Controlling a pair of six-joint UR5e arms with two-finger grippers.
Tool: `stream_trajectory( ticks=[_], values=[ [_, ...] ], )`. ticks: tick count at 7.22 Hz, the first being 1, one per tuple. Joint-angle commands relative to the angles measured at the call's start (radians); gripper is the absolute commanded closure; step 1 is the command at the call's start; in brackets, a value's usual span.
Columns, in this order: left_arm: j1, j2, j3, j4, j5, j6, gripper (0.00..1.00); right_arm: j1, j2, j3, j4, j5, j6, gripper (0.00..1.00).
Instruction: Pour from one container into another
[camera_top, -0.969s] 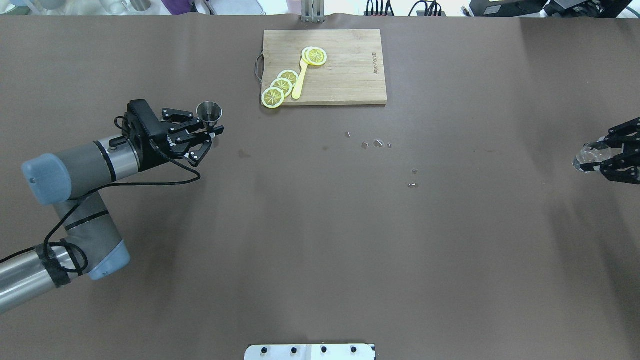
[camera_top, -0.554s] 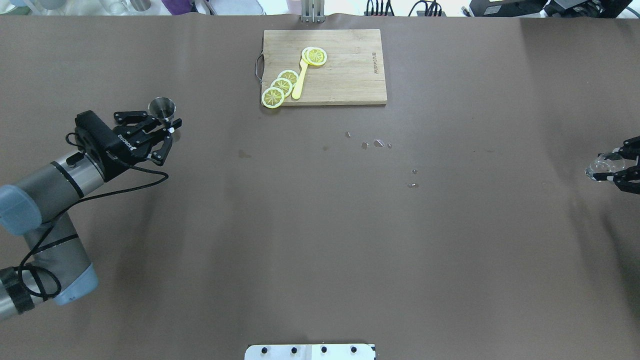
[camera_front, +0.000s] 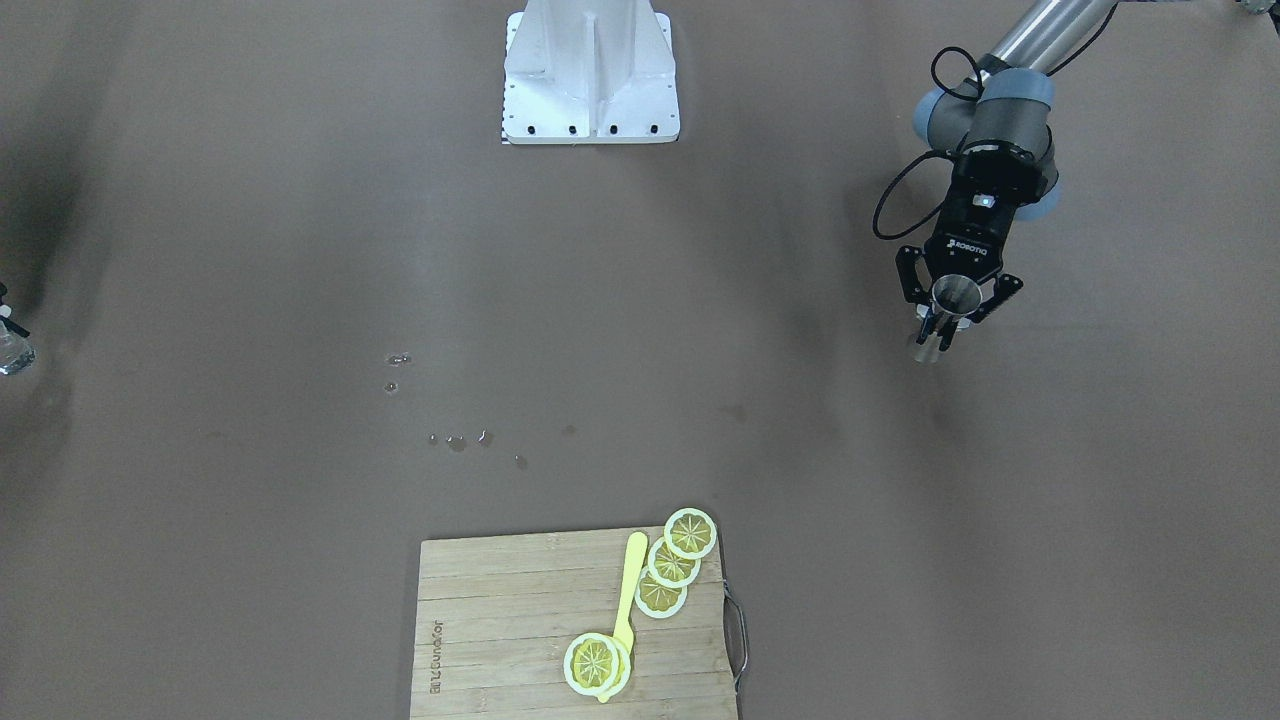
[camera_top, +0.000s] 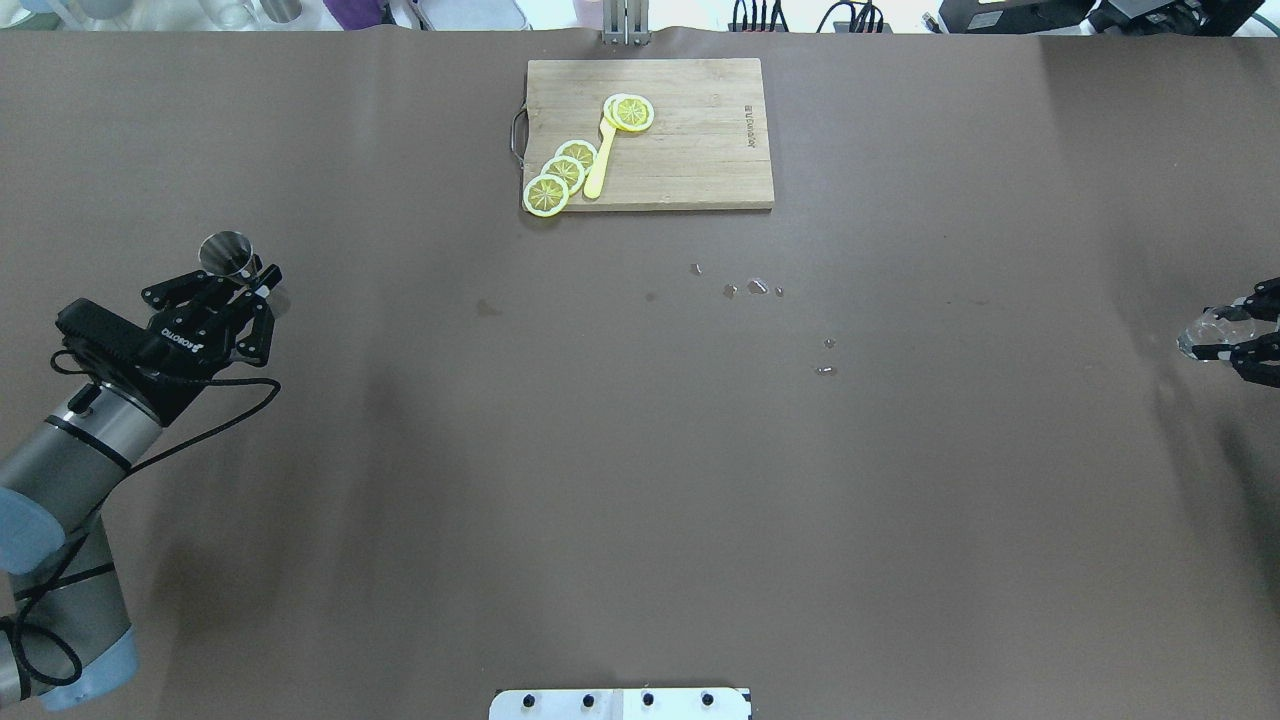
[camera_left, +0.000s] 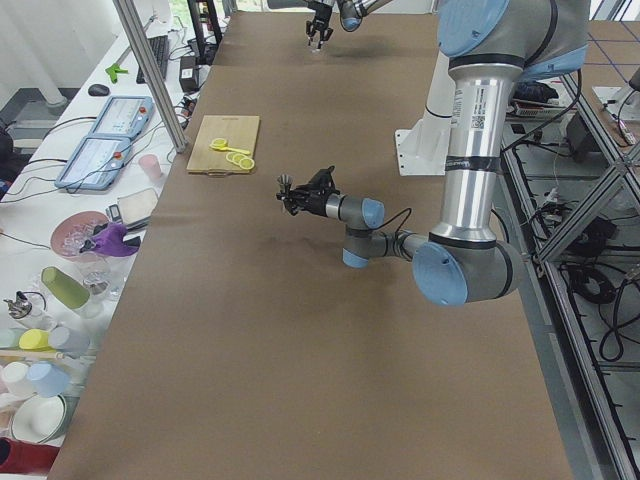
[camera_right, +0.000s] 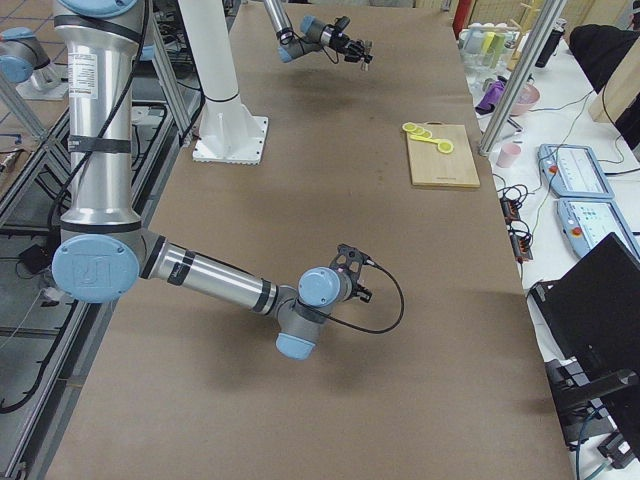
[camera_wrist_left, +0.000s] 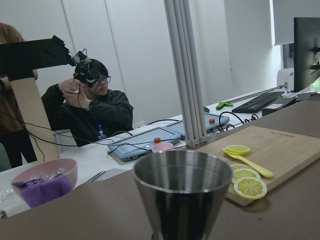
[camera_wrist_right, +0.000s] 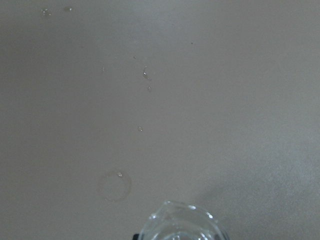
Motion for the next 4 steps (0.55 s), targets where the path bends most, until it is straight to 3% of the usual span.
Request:
stream_trajectory(
  ticks=[1, 4],
  values=[
    [0.062, 0.038, 0.002, 0.001, 0.083, -0.104, 1.0, -0.001, 0.064, -0.052, 0.002, -0.001, 0.011, 1.0],
    [0.099, 0.105, 0.011, 0.002, 0.155, -0.159, 1.0, -0.024, 0.099, -0.064, 0.002, -0.005, 0.012, 1.0]
  ],
)
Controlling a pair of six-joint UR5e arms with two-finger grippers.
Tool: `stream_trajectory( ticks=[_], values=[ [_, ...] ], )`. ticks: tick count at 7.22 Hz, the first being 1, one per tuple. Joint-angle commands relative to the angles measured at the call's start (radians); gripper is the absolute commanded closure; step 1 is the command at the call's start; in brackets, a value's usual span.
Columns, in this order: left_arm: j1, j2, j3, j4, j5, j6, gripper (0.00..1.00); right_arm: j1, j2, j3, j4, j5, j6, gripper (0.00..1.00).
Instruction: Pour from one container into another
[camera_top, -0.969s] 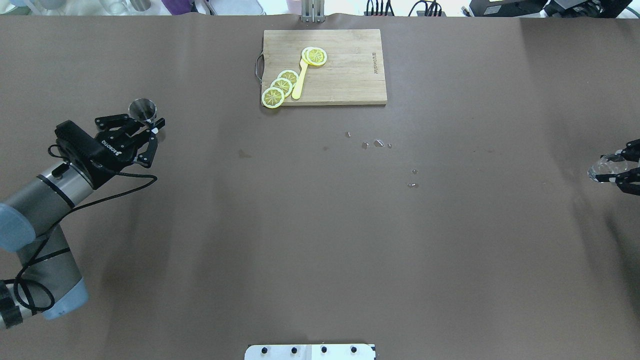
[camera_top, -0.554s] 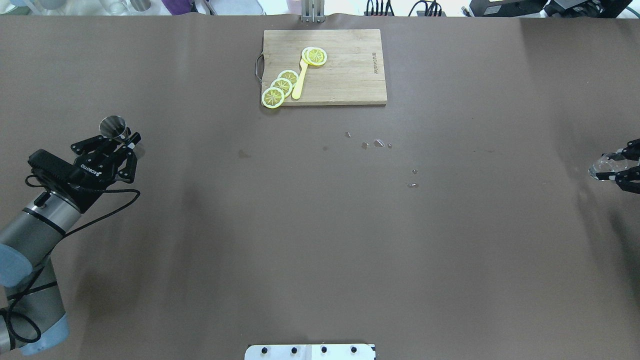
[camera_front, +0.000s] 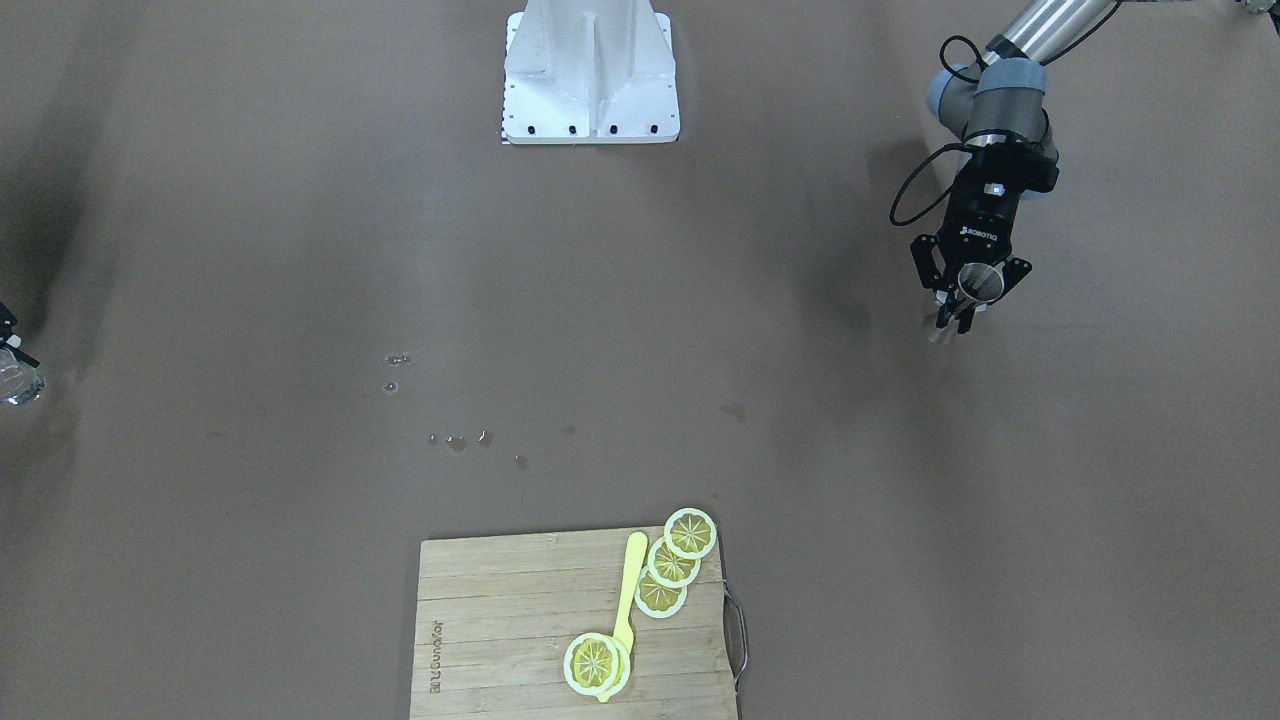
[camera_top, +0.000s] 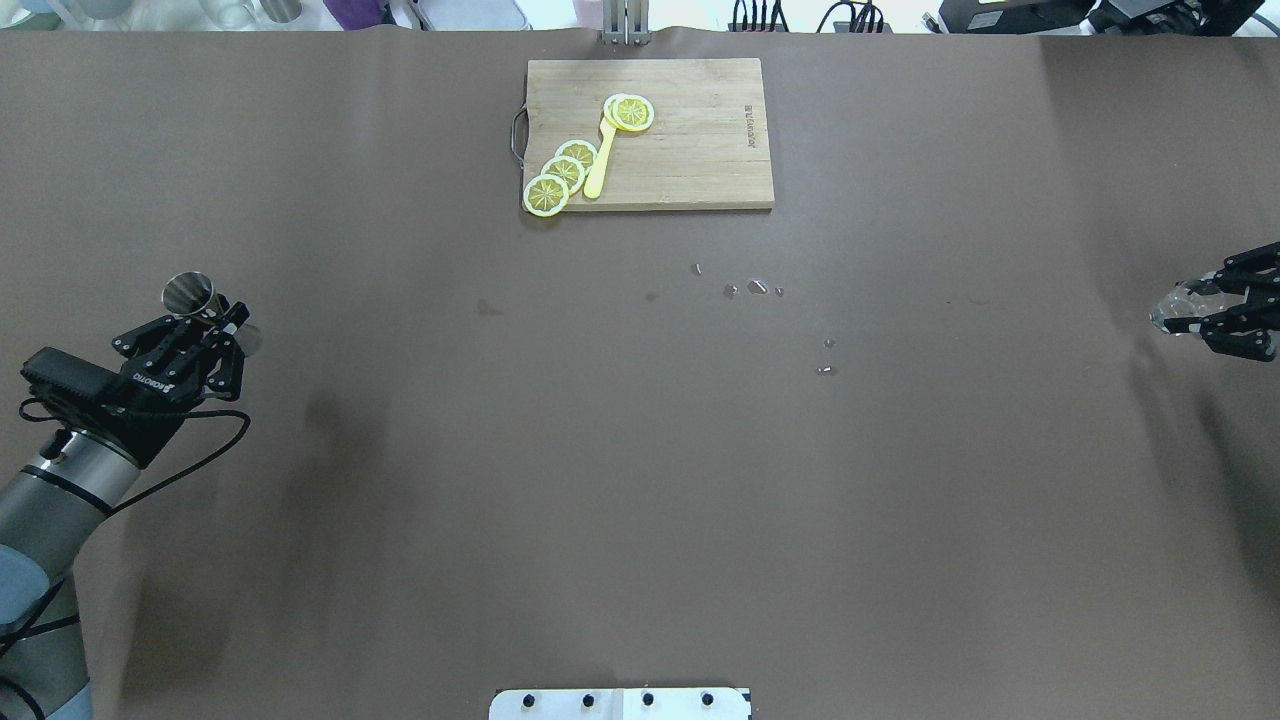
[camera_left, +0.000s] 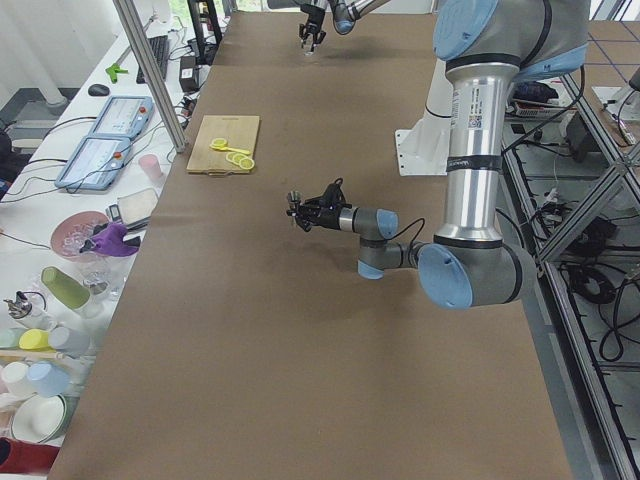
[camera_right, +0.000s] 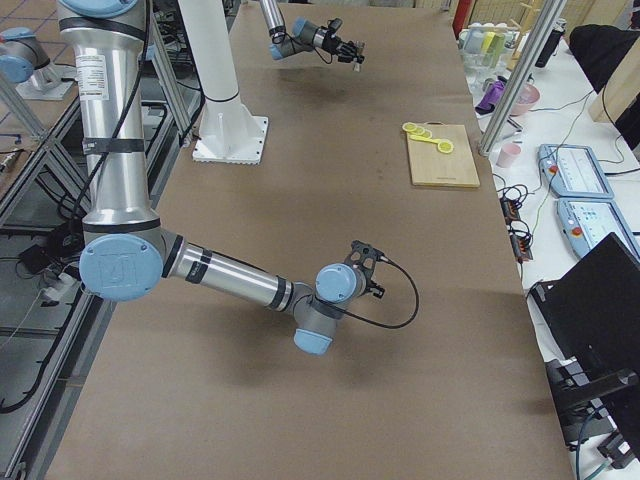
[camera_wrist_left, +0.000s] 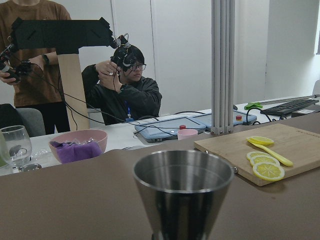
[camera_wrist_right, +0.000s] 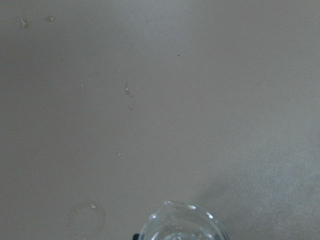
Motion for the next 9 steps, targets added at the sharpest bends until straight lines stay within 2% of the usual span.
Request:
stream_trajectory(
  ticks=[1, 4, 7, 9],
  values=[
    [0.036, 0.053, 0.005, 0.0, 0.05, -0.039, 1.0, -0.032, 0.024, -0.003, 0.0, -0.014, 0.003, 1.0],
    [0.045, 0.058, 0.072, -0.002, 0.098, -0.114, 1.0, -0.084, 0.036, -0.003, 0.0, -0.034, 0.003, 1.0],
    [0.047, 0.114, 0.078, 0.0, 0.132, -0.214, 1.0, -0.105, 0.036, -0.02, 0.002, -0.036, 0.001, 1.0],
    [0.056, 0.131, 0.077, 0.0, 0.133, -0.216, 0.83, -0.109, 0.038, -0.023, 0.002, -0.034, 0.003, 1.0]
  ],
)
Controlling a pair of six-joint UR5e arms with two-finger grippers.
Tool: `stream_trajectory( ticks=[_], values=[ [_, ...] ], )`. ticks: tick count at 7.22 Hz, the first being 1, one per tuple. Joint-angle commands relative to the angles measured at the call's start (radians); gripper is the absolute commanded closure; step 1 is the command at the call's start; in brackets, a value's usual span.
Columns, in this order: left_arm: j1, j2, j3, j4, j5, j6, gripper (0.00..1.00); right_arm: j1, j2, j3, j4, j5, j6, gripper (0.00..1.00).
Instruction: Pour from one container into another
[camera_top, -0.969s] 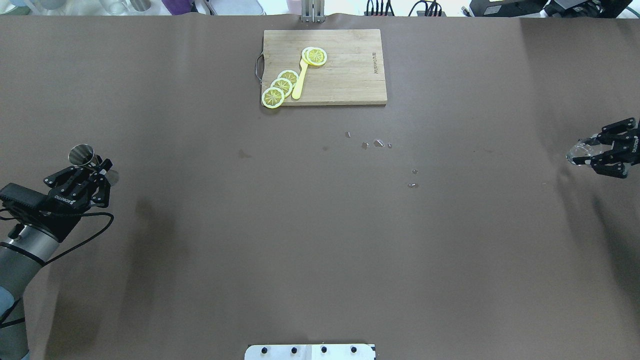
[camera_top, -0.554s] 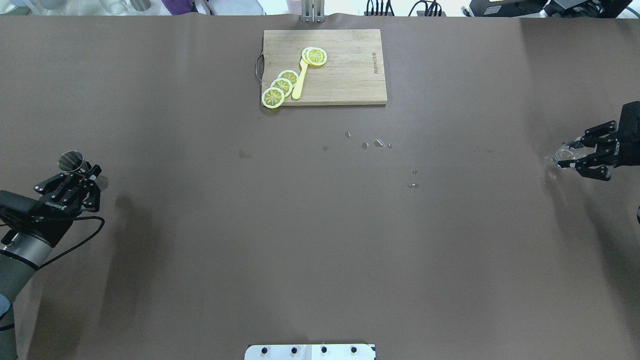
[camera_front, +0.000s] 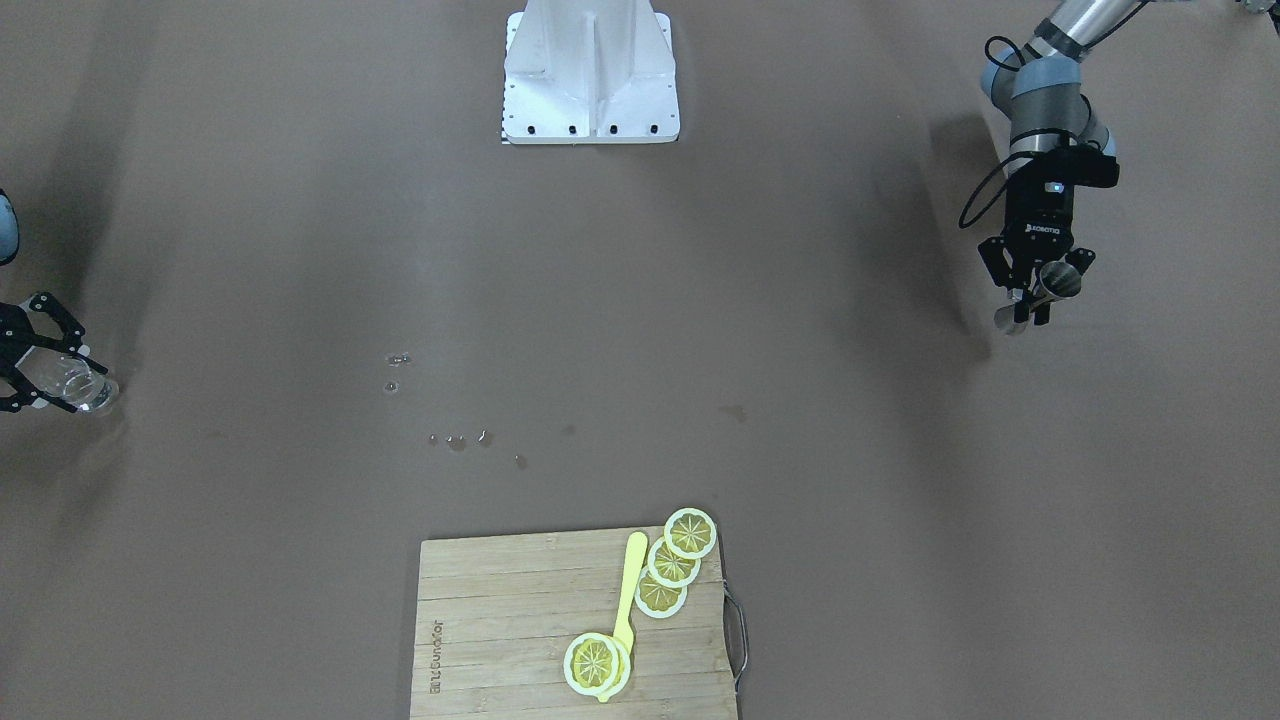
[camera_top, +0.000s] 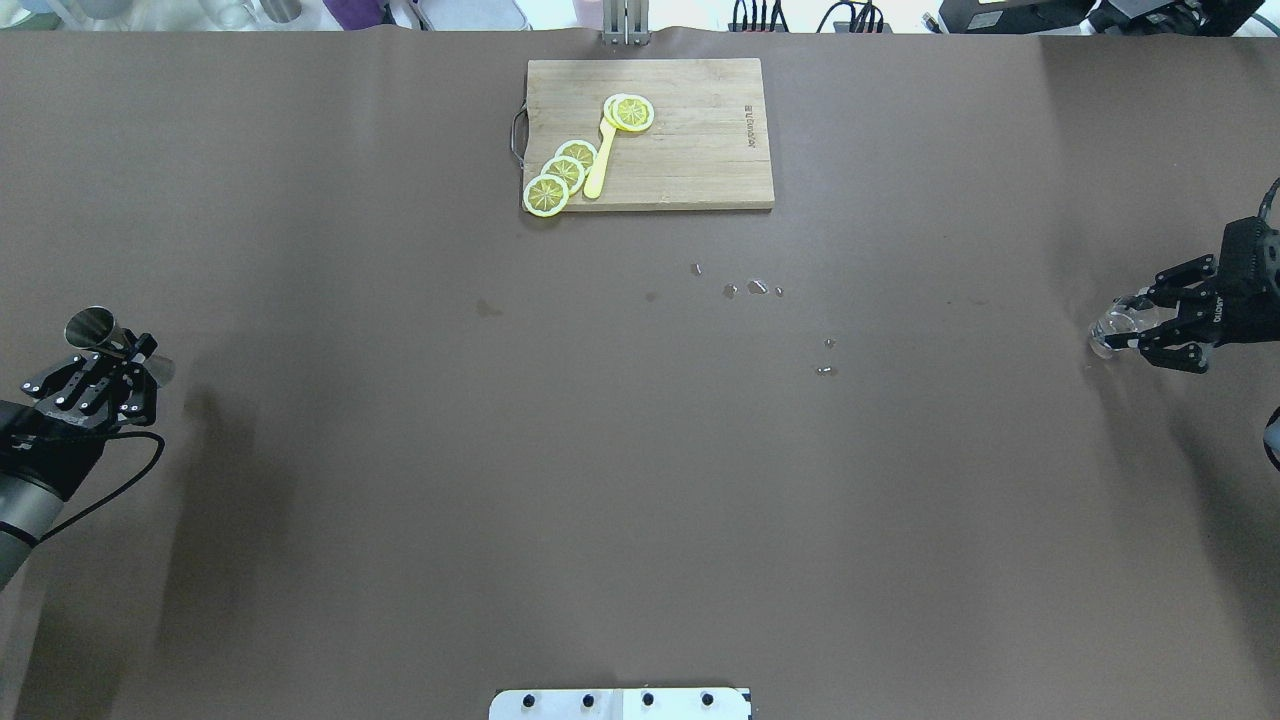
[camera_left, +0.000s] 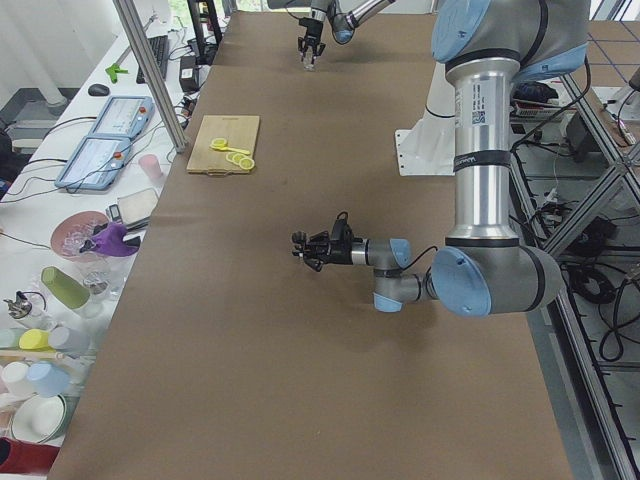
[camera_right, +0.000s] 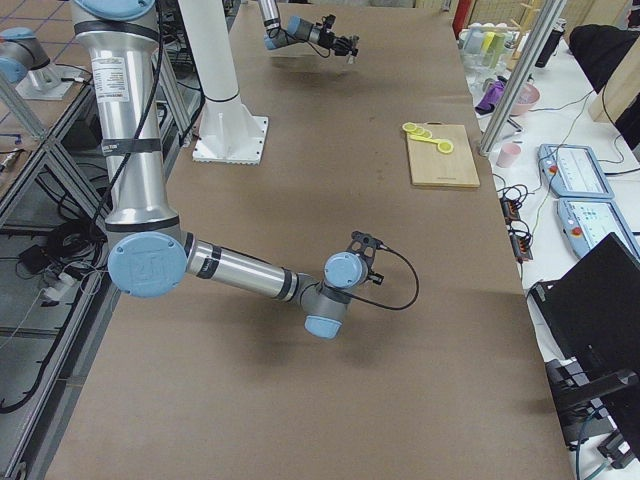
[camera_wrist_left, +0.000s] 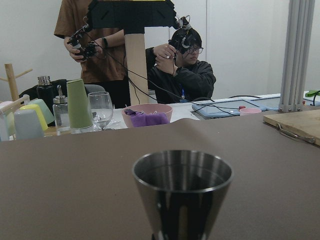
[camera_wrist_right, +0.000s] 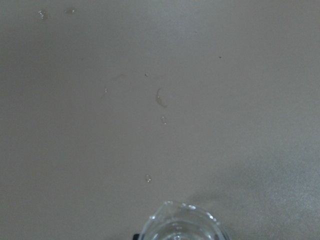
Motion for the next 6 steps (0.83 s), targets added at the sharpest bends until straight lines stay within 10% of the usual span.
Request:
stream_trajectory(
  ticks=[1, 2, 3, 6],
  values=[
    [0.009, 0.026, 0.002, 0.0, 0.001, -0.009, 0.7, -0.004, 0.001, -0.002, 0.002, 0.001, -0.001, 1.0],
    [0.015, 0.039, 0.0, -0.001, 0.001, -0.011, 0.54, -0.004, 0.001, 0.003, 0.021, 0.001, 0.0, 0.94],
    [0.015, 0.042, 0.0, -0.004, 0.001, -0.012, 0.5, -0.004, 0.001, -0.006, 0.035, -0.007, 0.0, 0.09],
    [0.015, 0.04, -0.001, -0.008, 0.001, -0.014, 0.37, -0.004, -0.01, -0.008, 0.069, -0.009, 0.019, 0.0]
  ],
)
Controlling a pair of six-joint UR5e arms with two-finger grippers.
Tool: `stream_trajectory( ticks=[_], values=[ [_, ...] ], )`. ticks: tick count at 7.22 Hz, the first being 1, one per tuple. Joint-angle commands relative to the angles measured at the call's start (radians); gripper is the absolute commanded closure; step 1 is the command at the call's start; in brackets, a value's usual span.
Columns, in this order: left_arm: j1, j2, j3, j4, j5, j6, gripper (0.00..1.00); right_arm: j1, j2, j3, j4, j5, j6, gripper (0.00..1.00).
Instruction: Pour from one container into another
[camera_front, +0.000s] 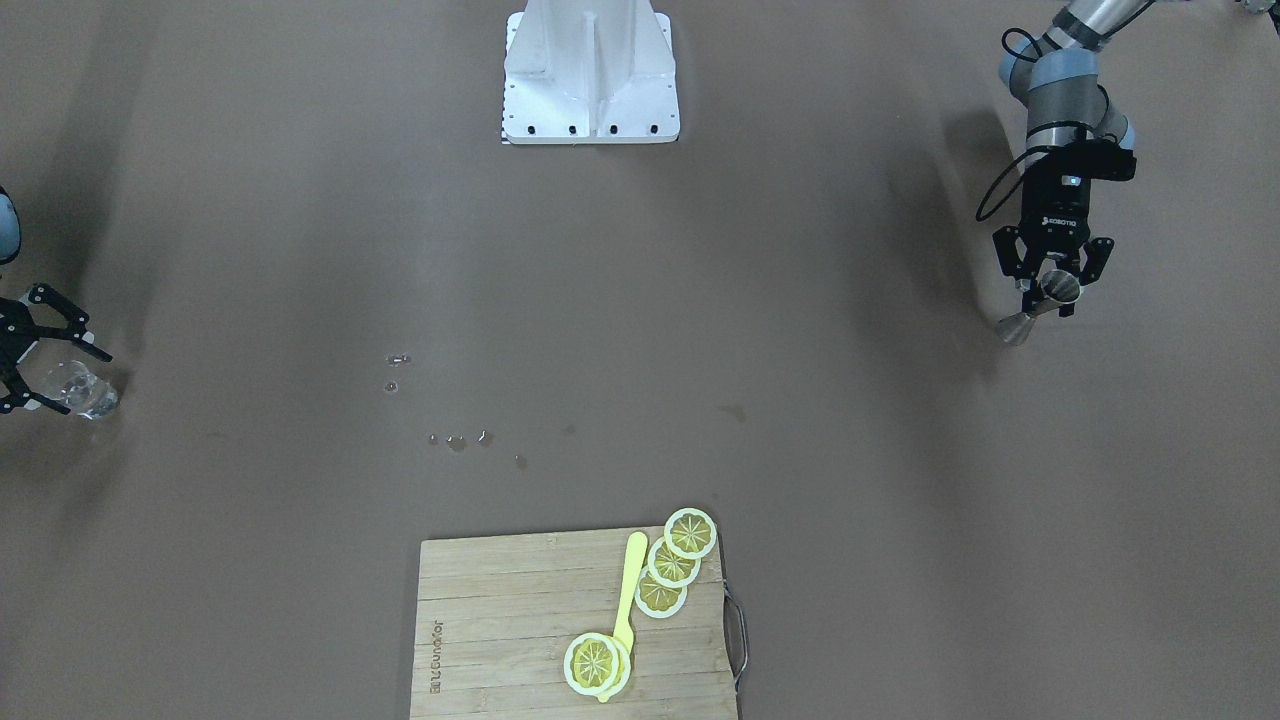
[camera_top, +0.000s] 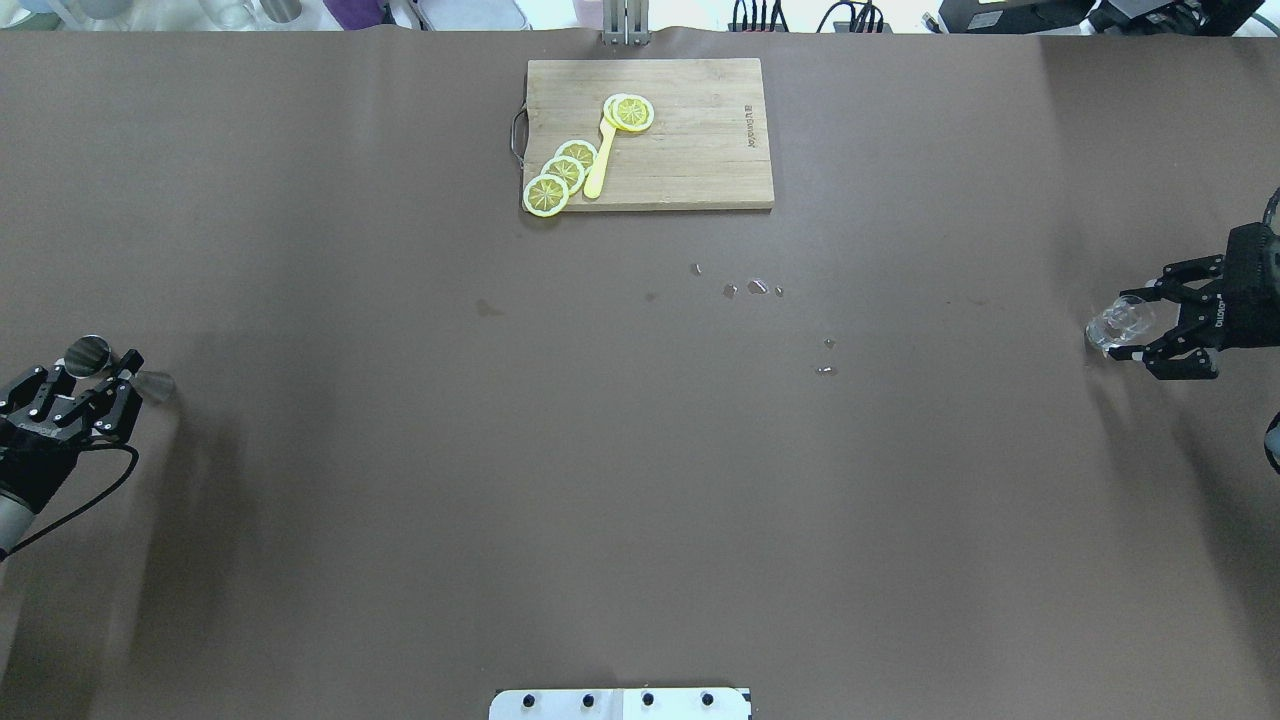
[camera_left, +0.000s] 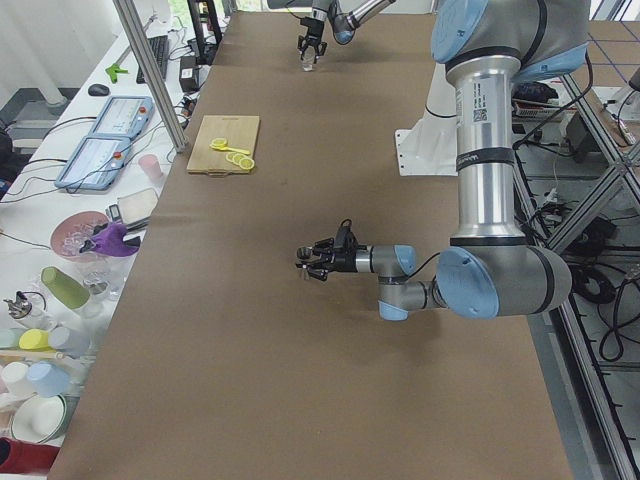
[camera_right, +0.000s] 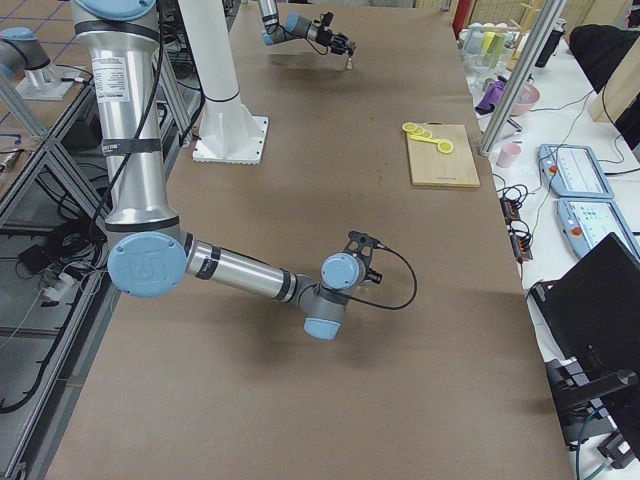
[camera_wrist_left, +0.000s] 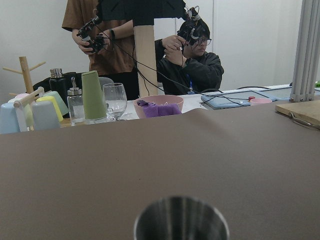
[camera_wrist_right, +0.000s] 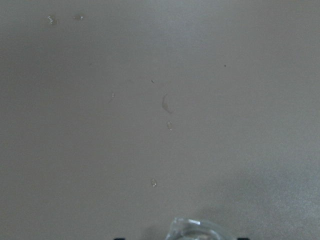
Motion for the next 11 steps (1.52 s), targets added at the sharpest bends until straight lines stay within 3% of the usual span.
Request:
stream_trajectory(
  ticks=[1, 2, 3, 7, 9, 11],
  values=[
    [-0.001, 0.0, -0.001, -0.001, 0.0, -0.002, 0.28, 0.0, -0.006, -0.001, 0.009, 0.001, 0.007, 0.0],
    [-0.001, 0.0, -0.004, -0.001, 0.0, 0.0, 0.06, 0.001, -0.01, 0.002, 0.012, 0.005, 0.026, 0.0],
    [-0.001, 0.0, -0.013, -0.001, 0.0, 0.003, 0.03, 0.001, -0.032, 0.009, 0.041, 0.007, 0.069, 0.0],
    [-0.009, 0.016, -0.066, 0.002, -0.005, 0.023, 0.03, 0.046, -0.111, 0.02, 0.063, 0.028, 0.086, 0.0],
    [-0.009, 0.101, -0.167, 0.002, -0.009, 0.067, 0.03, 0.141, -0.133, 0.025, 0.039, 0.111, 0.099, 0.0],
    [-0.011, 0.138, -0.218, 0.011, -0.014, 0.067, 0.03, 0.193, -0.213, 0.054, -0.079, 0.161, 0.103, 0.0]
  ],
)
